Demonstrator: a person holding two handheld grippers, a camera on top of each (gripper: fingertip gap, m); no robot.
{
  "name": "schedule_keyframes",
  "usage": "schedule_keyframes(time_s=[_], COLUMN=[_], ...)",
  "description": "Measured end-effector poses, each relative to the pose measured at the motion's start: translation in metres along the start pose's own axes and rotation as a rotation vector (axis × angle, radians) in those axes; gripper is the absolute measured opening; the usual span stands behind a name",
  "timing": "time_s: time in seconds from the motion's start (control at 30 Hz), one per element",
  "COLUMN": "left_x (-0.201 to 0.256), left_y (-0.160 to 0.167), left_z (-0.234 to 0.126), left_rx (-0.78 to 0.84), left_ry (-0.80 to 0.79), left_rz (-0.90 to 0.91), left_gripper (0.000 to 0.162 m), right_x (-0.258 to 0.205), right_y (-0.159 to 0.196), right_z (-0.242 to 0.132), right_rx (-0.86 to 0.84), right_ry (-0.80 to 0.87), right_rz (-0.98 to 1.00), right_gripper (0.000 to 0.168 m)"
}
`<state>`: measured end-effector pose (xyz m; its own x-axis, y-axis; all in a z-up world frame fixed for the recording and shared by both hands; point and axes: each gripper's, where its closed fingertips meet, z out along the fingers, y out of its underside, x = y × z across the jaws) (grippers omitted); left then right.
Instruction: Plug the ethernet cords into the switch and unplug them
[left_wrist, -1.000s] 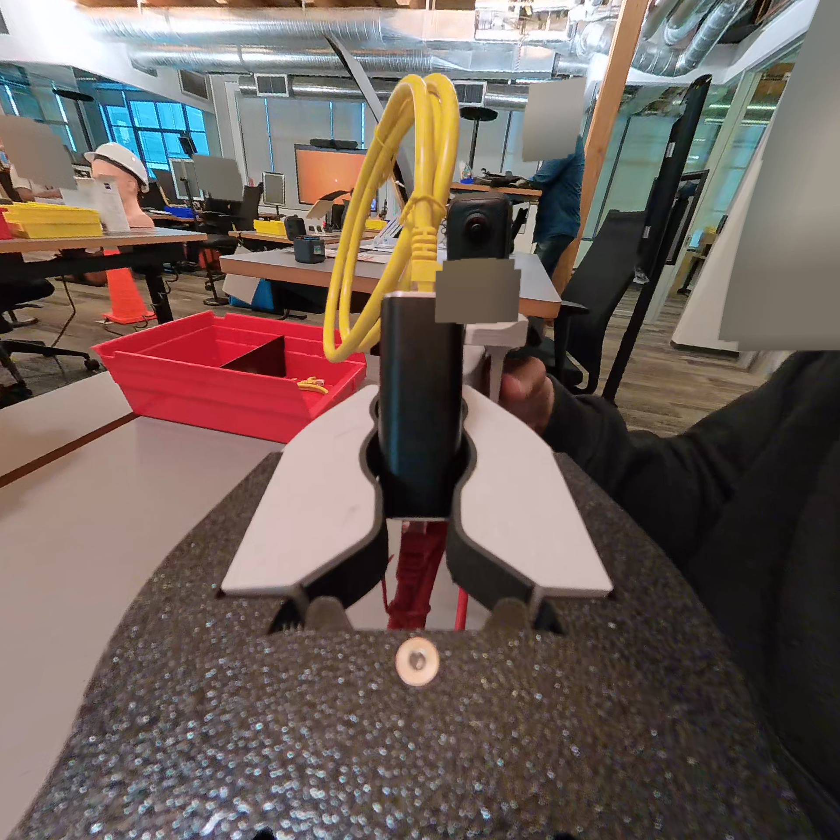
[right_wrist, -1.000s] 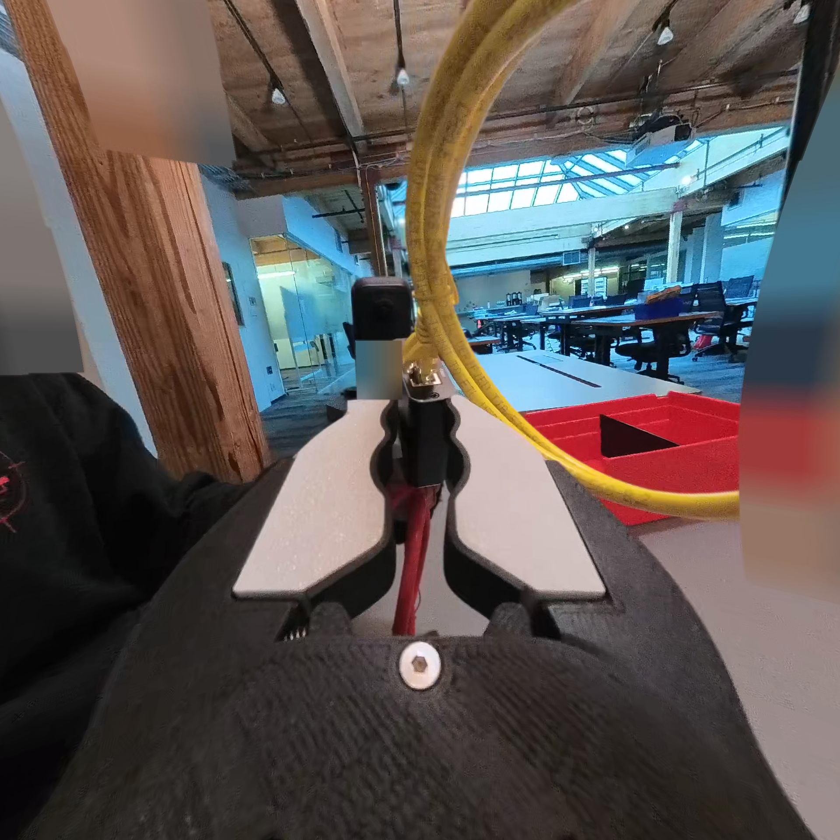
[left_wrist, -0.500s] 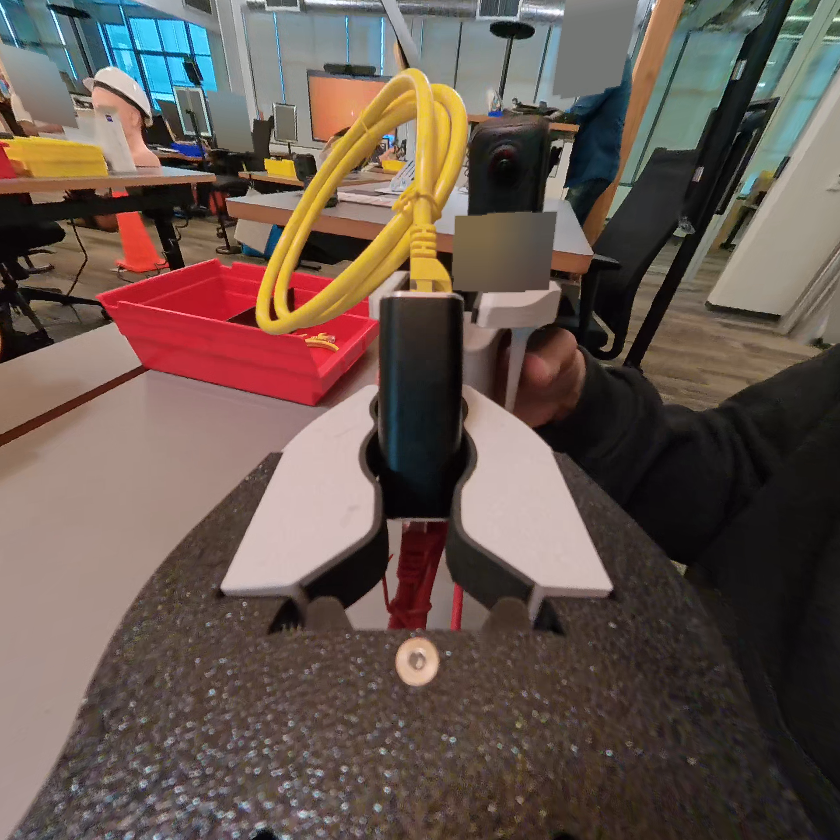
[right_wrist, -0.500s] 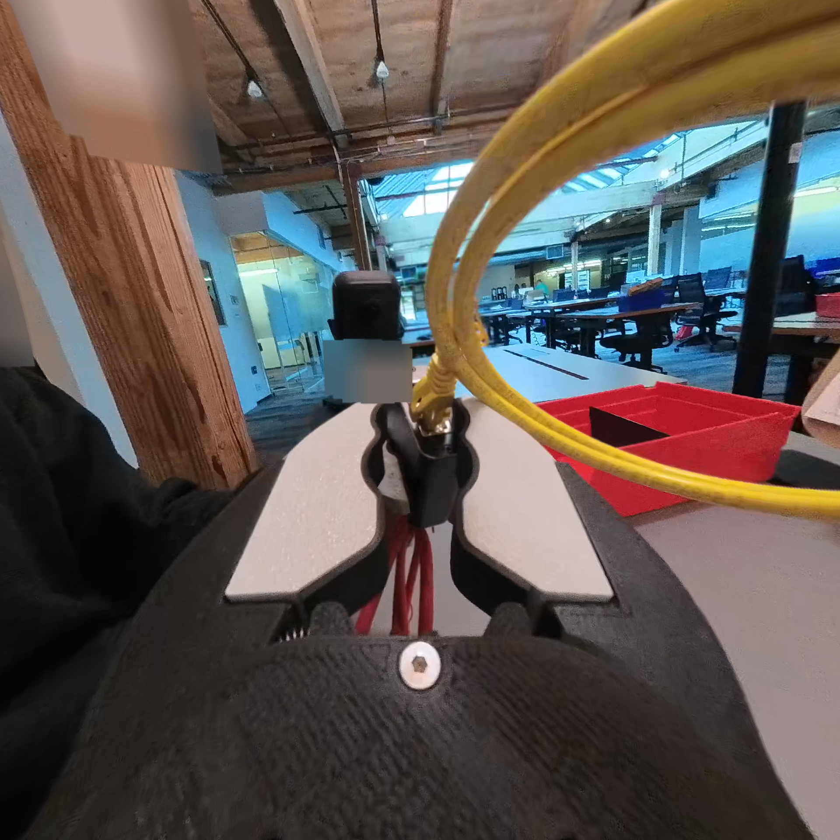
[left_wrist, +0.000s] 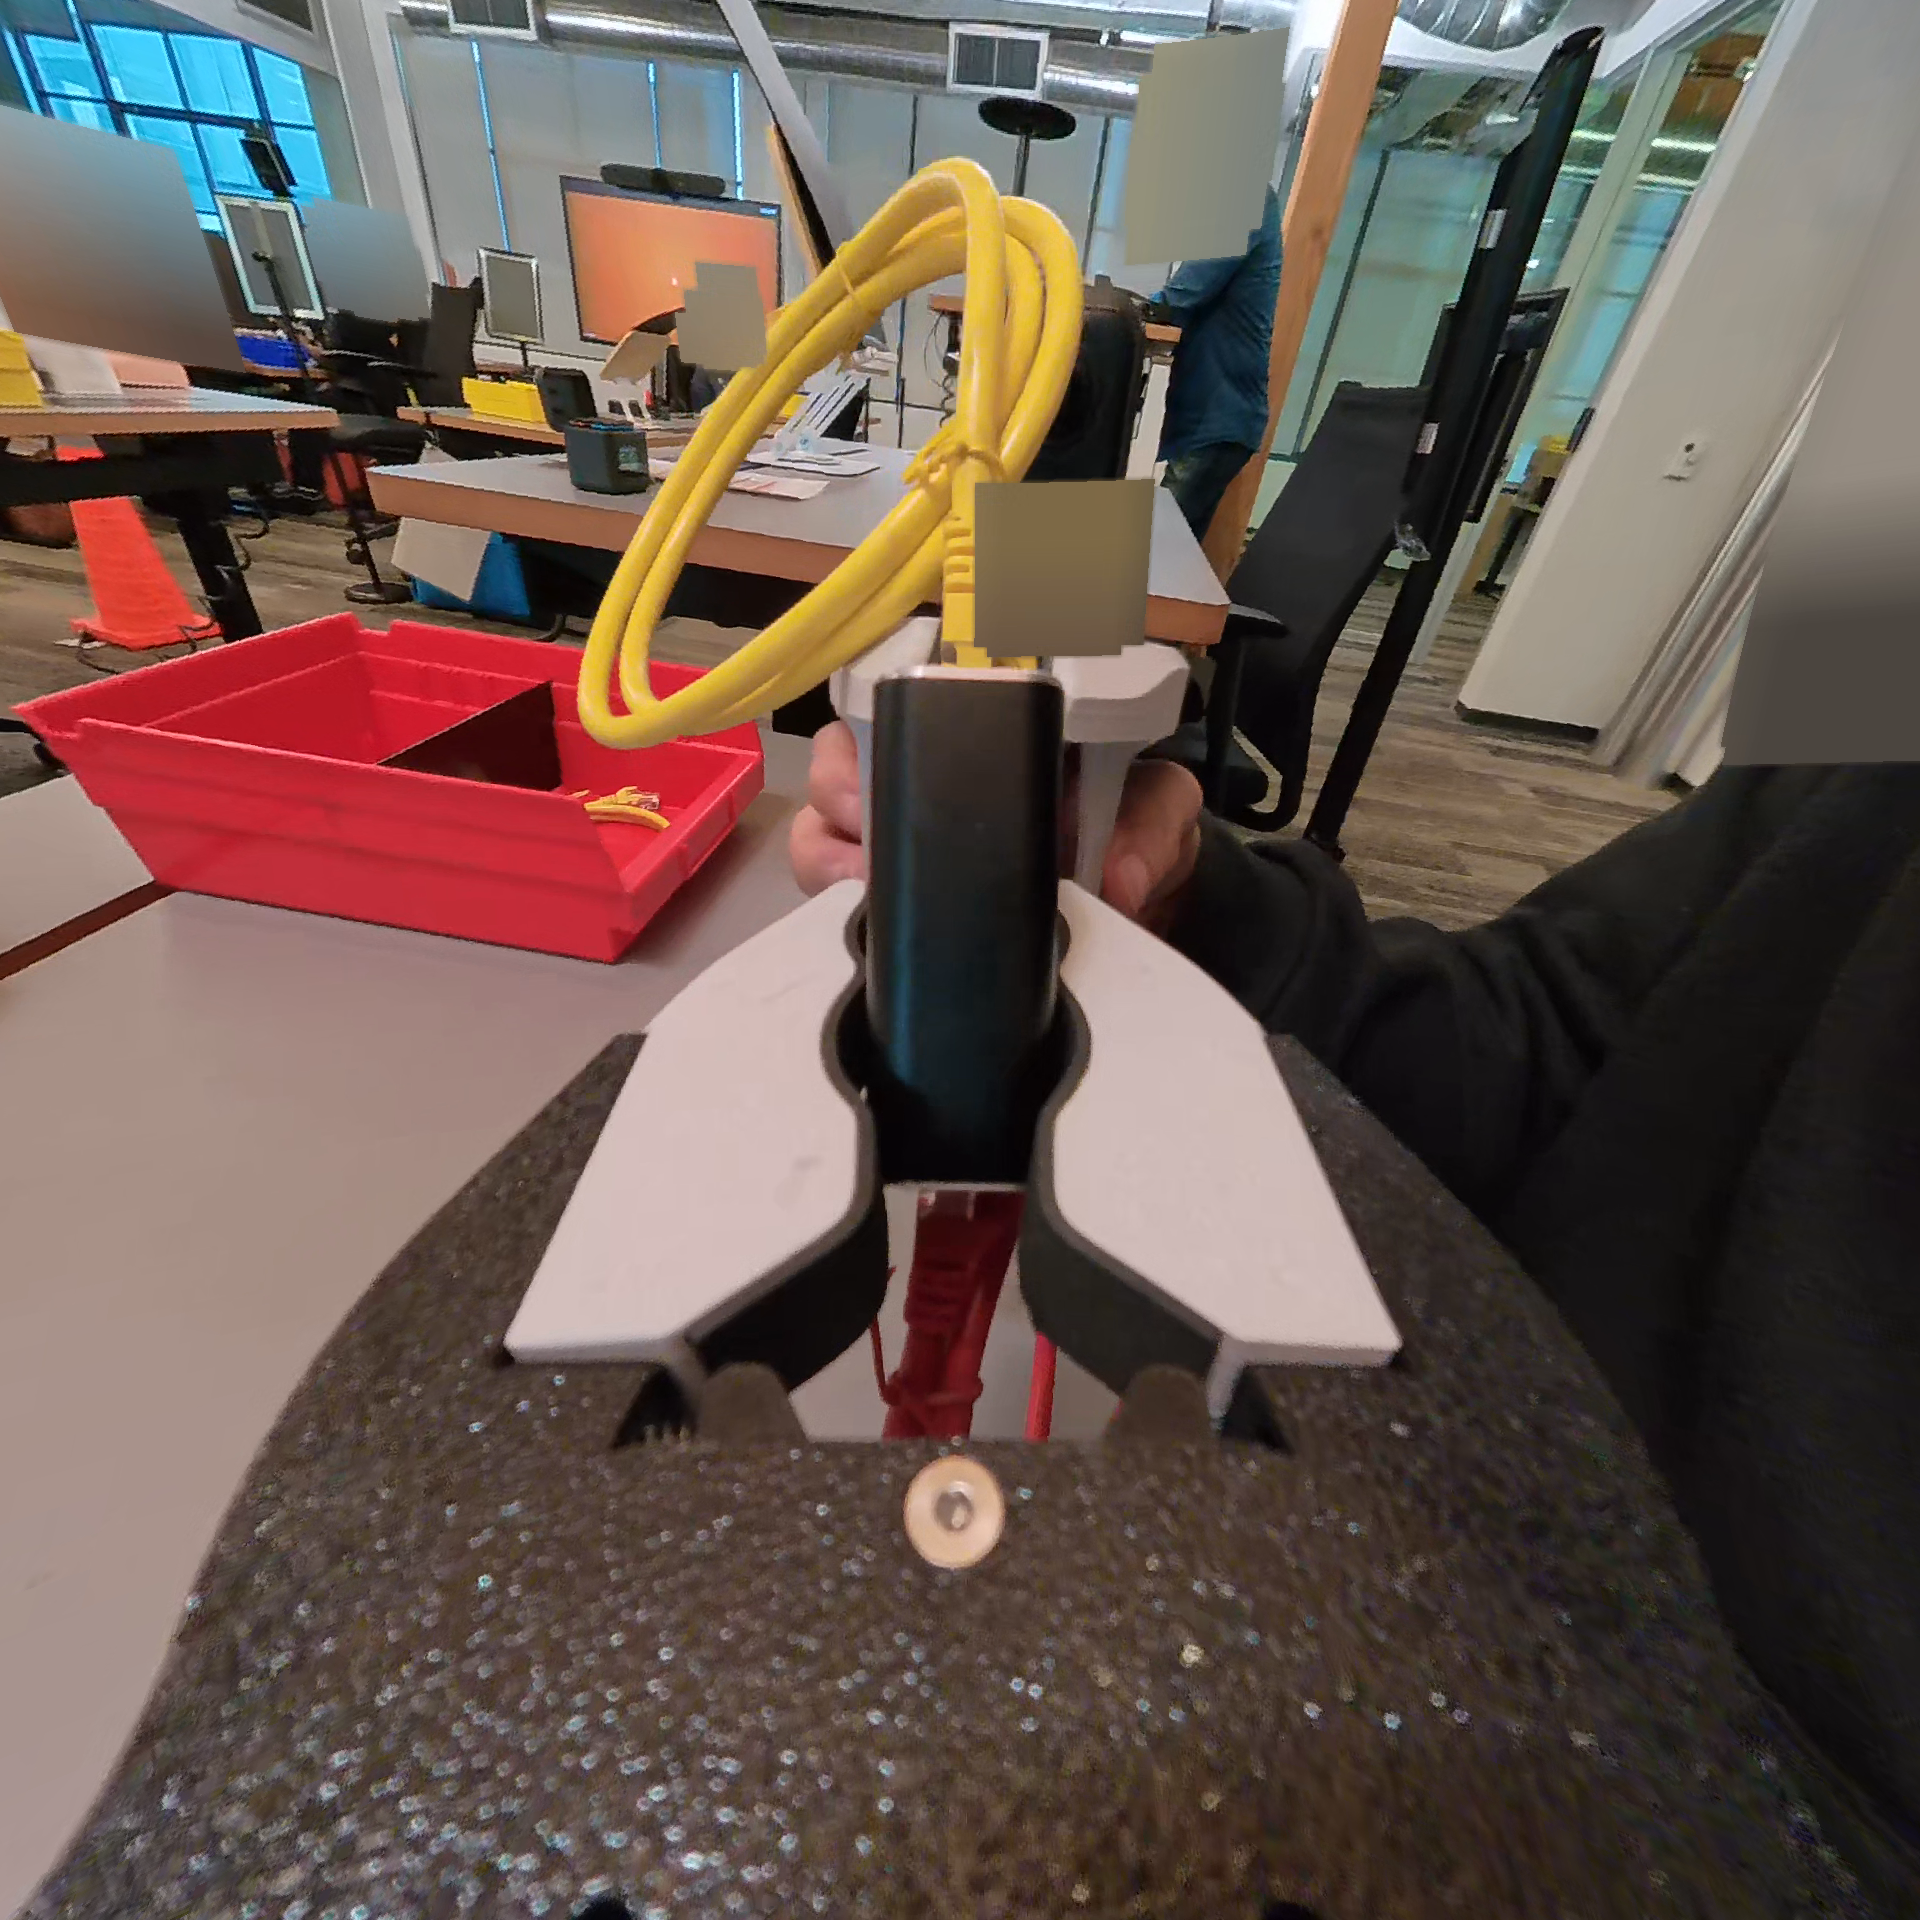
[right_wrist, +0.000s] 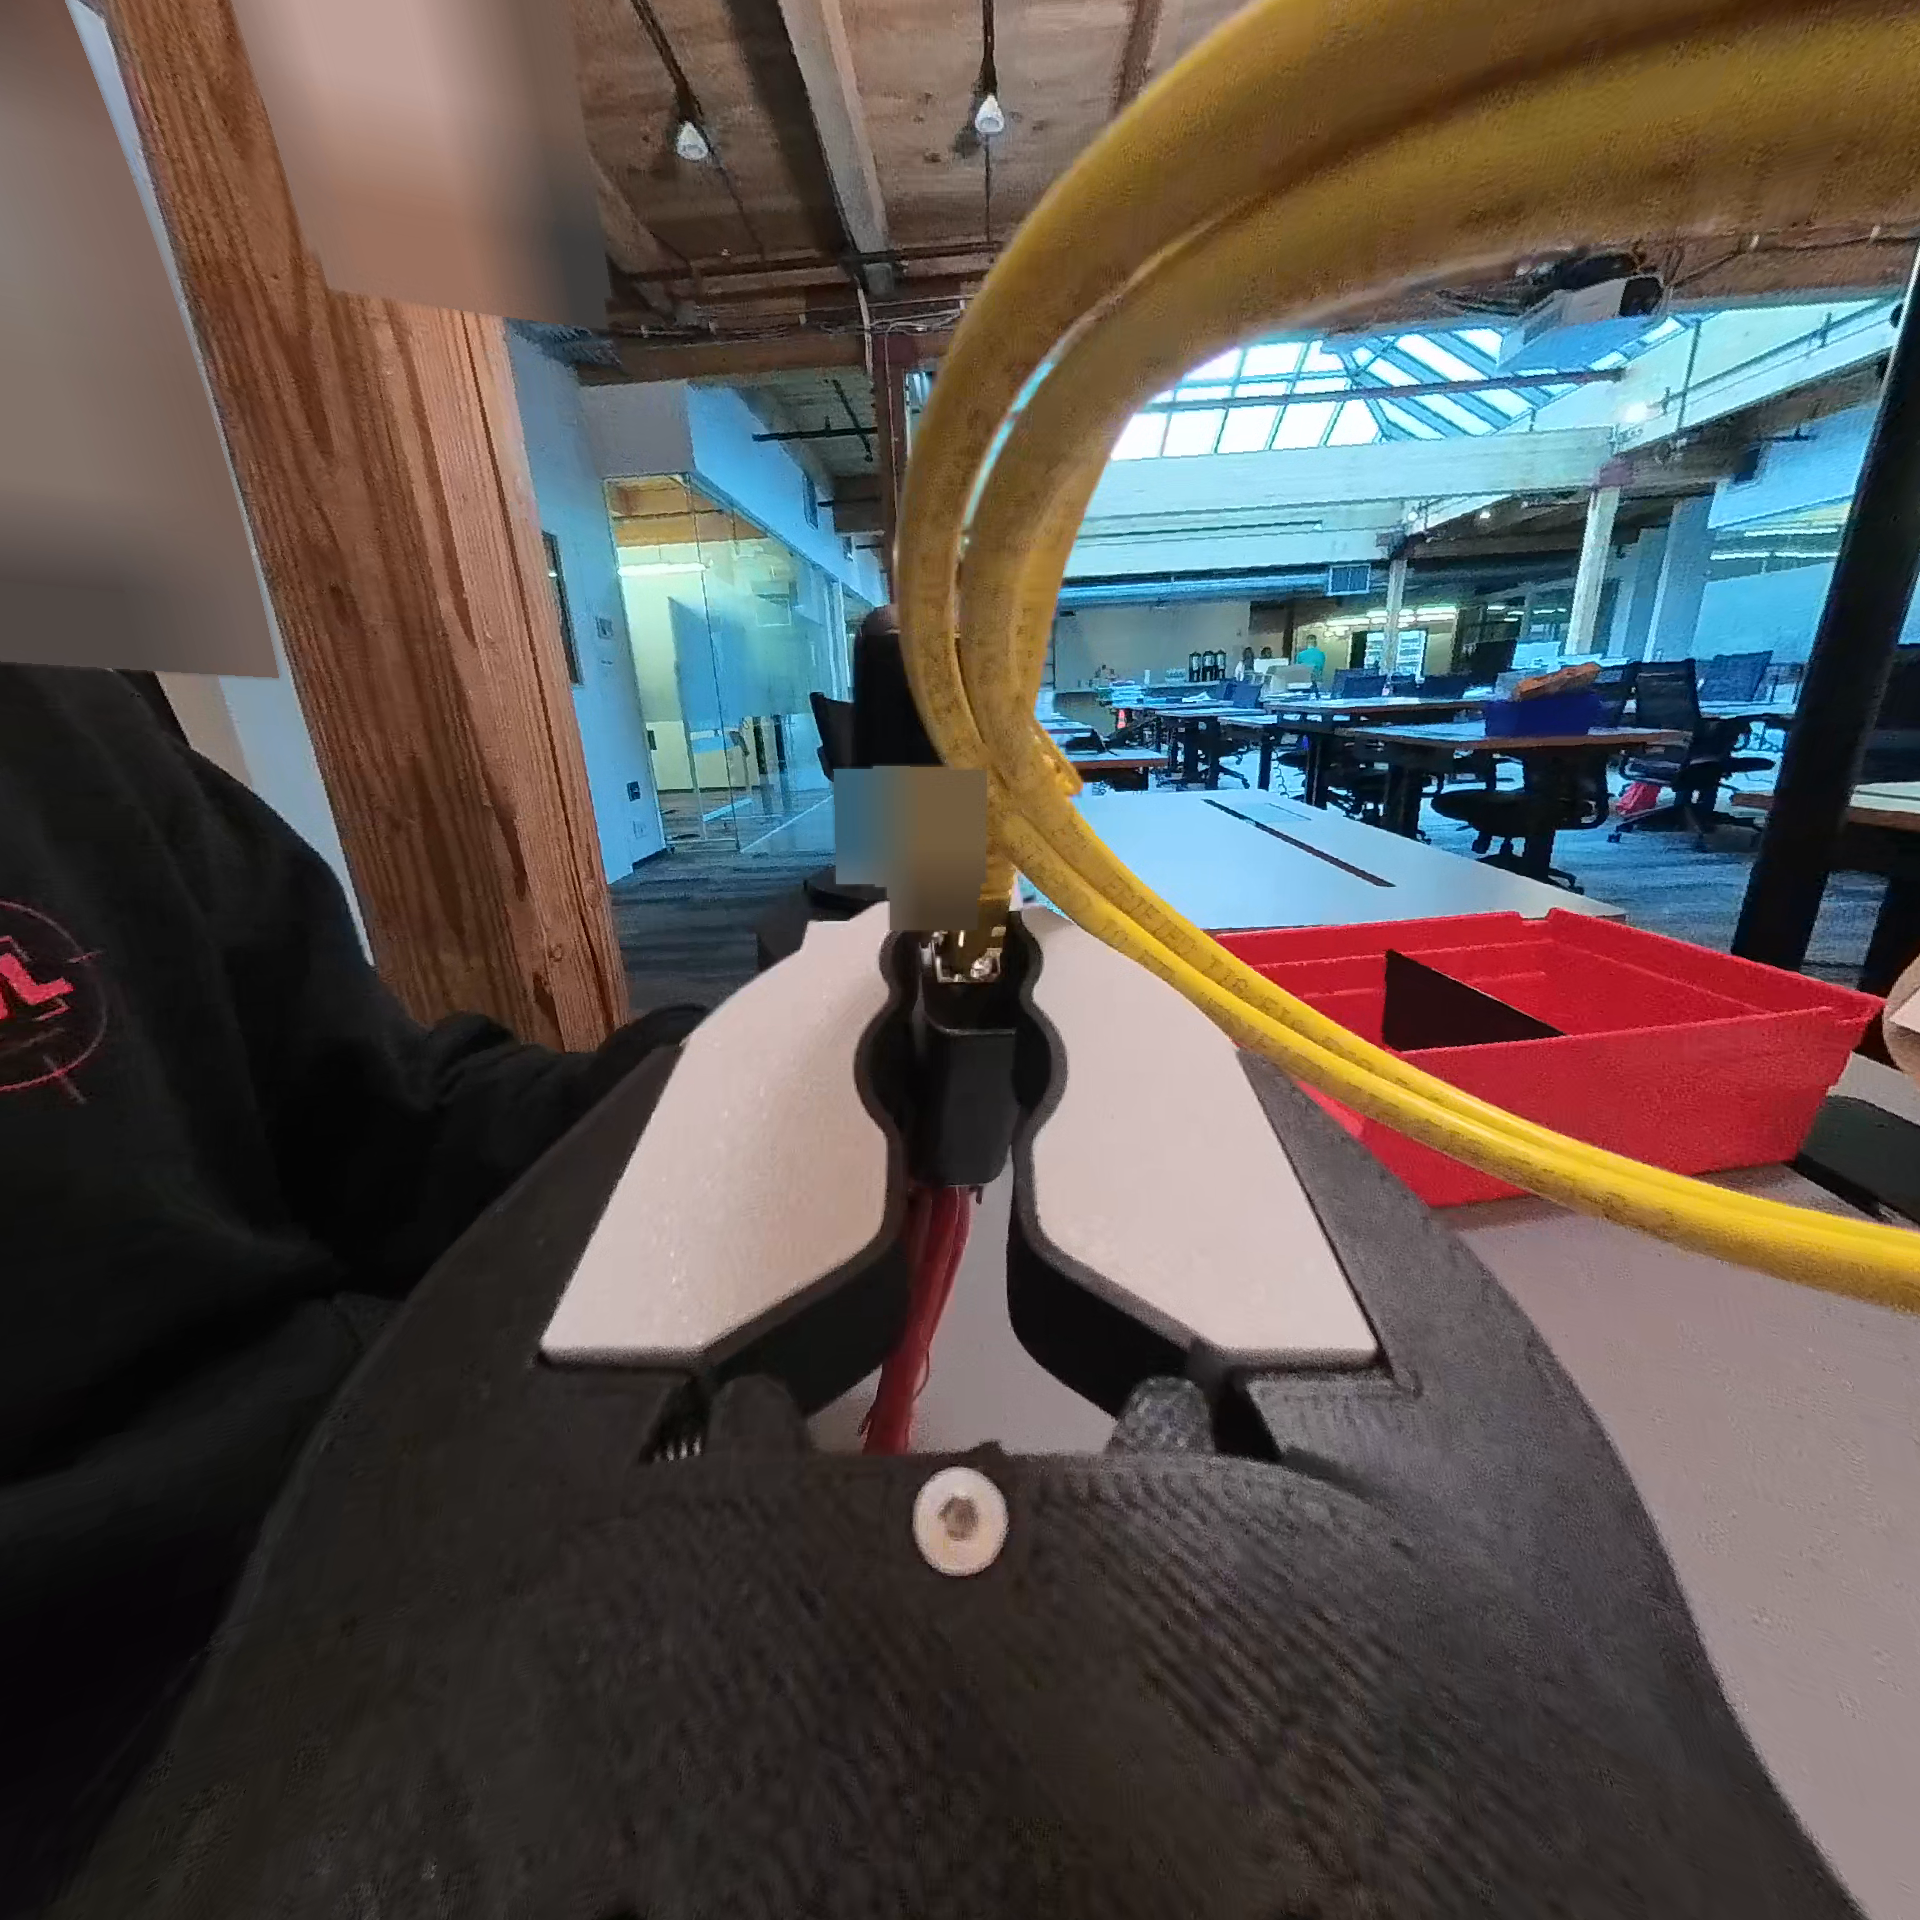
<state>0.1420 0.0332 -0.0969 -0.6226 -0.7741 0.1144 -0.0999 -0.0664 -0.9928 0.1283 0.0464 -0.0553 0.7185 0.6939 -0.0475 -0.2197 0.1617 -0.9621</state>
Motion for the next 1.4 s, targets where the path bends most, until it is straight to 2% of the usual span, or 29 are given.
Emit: schedule_keyframes(time_s=[0.4, 0.6, 0.67, 0.9, 1.0, 1.13, 1.27, 1.4], left_x=[0.005, 0.004, 0.005, -0.001, -0.008, -0.024, -0.028, -0.008], left_y=[-0.001, 0.001, 0.001, 0.002, 0.007, 0.022, 0.031, 0.033], left_z=[-0.001, -0.003, -0.002, -0.004, -0.006, -0.009, -0.011, -0.010], left_rx=[0.059, 0.056, 0.050, 0.052, 0.019, -0.120, -0.227, -0.218], left_ry=[0.075, 0.076, 0.076, 0.047, 0.003, -0.158, -0.211, -0.018], left_rz=[-0.084, -0.088, -0.076, -0.068, -0.077, 0.020, 0.079, -0.009], left_gripper=[0.027, 0.027, 0.027, 0.027, 0.029, 0.045, 0.042, 0.029], right_x=[-0.001, -0.004, -0.002, 0.003, 0.008, 0.015, 0.015, 0.003], right_y=[0.000, 0.002, 0.002, 0.004, 0.009, 0.020, 0.023, 0.021], right_z=[0.002, 0.003, 0.003, 0.004, 0.006, 0.008, 0.009, 0.008], right_rx=[0.018, 0.011, 0.013, 0.020, 0.016, -0.039, -0.073, -0.131], right_ry=[-0.001, -0.023, -0.010, 0.008, 0.022, 0.067, 0.068, 0.026], right_rz=[-0.021, -0.022, -0.029, 0.004, 0.031, 0.031, 0.033, 0.019], right_gripper=[0.015, 0.022, 0.015, 0.015, 0.015, 0.014, 0.014, 0.014])
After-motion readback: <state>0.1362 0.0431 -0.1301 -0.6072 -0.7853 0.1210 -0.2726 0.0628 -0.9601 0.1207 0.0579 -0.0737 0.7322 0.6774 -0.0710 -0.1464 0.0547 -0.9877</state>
